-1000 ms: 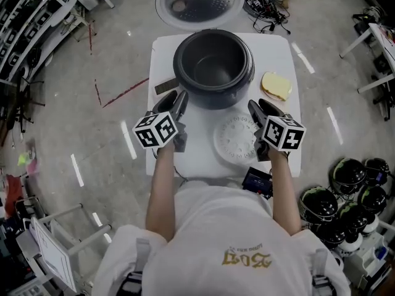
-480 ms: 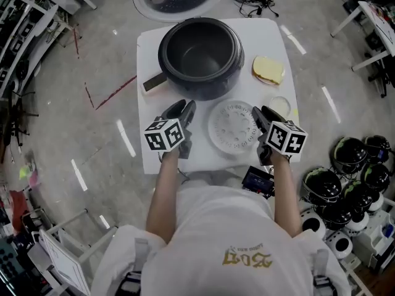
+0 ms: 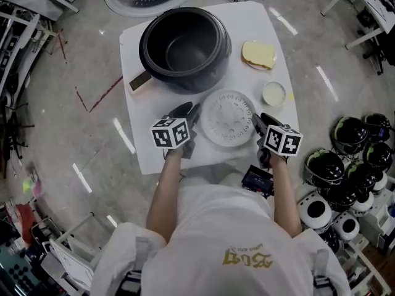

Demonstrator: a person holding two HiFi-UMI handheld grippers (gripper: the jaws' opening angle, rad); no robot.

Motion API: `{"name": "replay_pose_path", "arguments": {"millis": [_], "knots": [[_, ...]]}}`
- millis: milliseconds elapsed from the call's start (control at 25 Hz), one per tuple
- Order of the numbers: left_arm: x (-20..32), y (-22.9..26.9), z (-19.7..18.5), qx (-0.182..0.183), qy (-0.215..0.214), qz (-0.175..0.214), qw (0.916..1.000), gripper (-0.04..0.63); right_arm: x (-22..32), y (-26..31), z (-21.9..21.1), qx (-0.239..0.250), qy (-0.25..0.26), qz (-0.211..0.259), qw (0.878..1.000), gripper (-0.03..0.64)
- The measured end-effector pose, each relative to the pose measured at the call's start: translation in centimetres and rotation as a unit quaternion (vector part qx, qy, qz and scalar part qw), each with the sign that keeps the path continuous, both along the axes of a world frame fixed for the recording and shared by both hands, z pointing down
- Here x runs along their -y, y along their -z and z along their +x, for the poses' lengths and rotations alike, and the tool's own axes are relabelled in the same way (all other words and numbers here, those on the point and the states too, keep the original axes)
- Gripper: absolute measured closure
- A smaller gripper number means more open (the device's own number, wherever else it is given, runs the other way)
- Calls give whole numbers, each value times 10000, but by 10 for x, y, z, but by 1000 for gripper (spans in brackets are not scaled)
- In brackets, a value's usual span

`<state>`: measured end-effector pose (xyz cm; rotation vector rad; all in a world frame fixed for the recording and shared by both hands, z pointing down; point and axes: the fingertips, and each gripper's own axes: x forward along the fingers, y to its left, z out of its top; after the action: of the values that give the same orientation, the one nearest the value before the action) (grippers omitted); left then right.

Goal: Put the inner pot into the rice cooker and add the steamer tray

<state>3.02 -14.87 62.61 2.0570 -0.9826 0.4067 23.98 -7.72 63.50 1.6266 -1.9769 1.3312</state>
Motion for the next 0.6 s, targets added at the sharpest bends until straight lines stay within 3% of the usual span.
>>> {"name": "replay_pose_path", "arguments": {"millis": [200, 600], "knots": [[-12, -20, 11, 141, -273, -231, 9993, 435, -16, -18, 2, 1, -84, -241, 9997, 459], [-23, -46, 19, 539, -558, -332, 9964, 458, -35, -40, -7, 130, -145, -395, 9990, 504]]}}
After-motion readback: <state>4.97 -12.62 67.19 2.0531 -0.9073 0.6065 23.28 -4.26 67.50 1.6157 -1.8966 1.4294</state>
